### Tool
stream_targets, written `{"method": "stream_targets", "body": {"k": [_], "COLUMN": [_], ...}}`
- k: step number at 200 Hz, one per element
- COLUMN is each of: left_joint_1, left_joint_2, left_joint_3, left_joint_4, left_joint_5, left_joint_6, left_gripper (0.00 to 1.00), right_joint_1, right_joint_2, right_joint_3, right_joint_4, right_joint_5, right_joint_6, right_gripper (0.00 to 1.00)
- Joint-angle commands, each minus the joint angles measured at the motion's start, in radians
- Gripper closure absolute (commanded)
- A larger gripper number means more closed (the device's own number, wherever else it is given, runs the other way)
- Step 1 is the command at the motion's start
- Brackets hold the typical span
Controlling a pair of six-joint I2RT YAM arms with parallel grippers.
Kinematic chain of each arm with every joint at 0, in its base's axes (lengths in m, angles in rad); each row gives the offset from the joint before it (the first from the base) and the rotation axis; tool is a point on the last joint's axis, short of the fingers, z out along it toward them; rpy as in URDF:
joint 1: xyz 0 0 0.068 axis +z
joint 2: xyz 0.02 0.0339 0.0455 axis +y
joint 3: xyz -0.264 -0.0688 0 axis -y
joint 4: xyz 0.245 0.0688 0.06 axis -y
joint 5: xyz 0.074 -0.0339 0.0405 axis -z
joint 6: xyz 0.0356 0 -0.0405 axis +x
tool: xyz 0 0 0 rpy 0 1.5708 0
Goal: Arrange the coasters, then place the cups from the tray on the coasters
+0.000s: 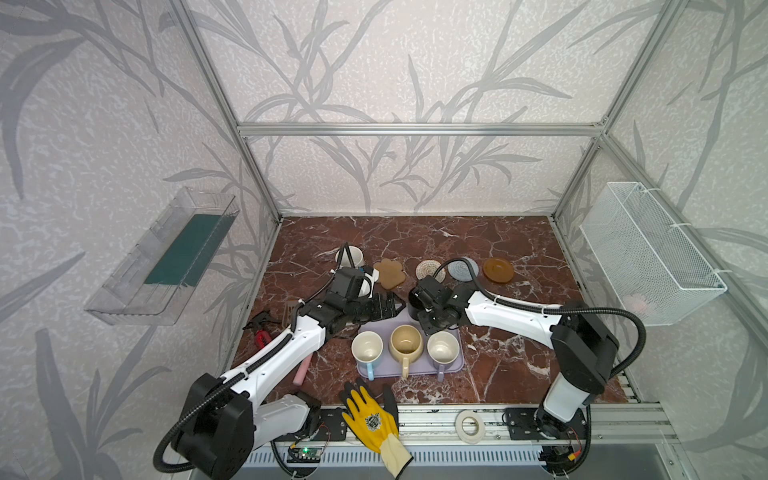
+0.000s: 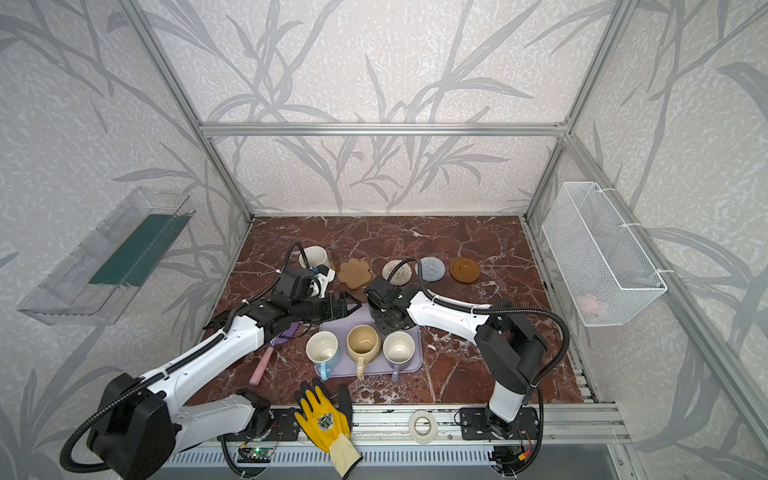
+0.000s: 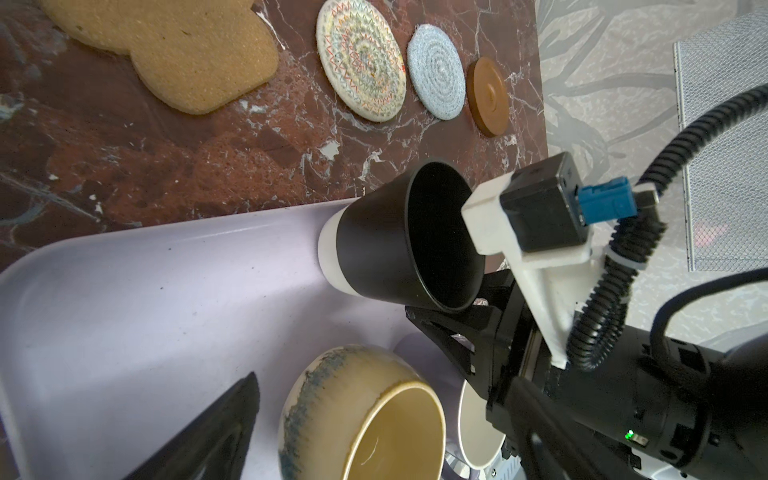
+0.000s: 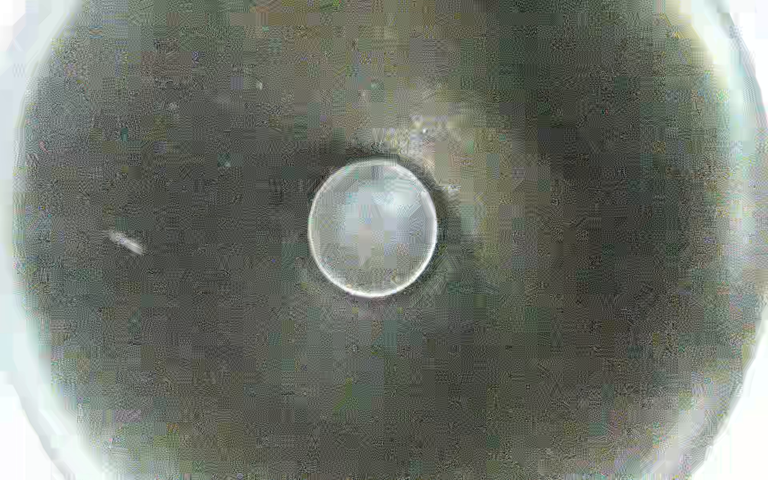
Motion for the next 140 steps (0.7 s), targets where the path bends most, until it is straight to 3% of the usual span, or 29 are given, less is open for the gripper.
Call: {"method": "stream_targets", "body": {"k": [1, 140], "left_joint_1": [-0.002, 0.000], "left_joint_2": [-0.031, -0.060], "left_joint_3": [-0.012, -0.056], "left_joint_4": [0.052, 0.130], "left_joint_5": [-0.018, -0.068], "left_joint_6": [-0.028, -0.113], "left_gripper": [0.05, 0.05], "right_joint_1": [0.006, 0.007], "right_joint_2": [-0.069, -0.082], "right_joint_3": [0.061, 0.142], "right_joint_4": [-0.009, -0.030], "right_joint_5": [0.034, 0.055], "right_joint_6": [-0.006, -0.017], "right_gripper": [1.00, 1.00]}}
